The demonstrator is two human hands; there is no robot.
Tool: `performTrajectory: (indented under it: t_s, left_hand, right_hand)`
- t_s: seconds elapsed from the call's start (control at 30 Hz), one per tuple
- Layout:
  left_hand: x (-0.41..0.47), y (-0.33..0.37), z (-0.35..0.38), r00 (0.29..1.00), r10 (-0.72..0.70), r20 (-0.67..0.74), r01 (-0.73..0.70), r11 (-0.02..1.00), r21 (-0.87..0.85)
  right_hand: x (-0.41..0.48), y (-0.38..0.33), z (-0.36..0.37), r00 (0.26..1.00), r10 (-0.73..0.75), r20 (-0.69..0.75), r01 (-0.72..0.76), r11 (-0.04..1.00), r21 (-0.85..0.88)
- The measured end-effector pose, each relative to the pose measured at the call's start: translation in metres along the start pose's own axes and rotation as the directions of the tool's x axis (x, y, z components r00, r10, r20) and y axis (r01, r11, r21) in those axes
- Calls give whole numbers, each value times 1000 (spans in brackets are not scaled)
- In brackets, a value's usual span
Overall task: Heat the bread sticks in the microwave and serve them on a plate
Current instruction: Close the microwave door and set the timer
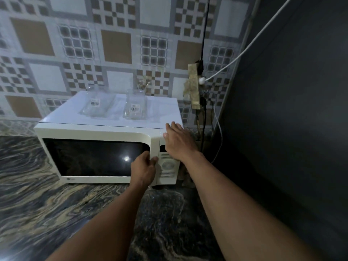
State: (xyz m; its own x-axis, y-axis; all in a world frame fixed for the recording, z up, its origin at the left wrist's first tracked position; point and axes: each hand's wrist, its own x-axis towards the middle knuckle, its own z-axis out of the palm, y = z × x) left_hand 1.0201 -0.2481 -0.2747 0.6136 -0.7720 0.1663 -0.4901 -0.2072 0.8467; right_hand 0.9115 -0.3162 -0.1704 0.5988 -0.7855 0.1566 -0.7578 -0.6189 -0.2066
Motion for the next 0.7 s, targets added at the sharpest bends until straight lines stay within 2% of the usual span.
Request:
performTrajectory:
  t_s: [0.33,0.7]
  left_hand:
    - [-3,-1,-2,999,32,-30,-32,999,23]
    - [-3,-7,3,998,38,-39,-38,999,8]
  right_hand:
    - [0,3,-3,998,-6,70,3,999,38]
    - [-1,5,-4,998,-25,59,23,999,30]
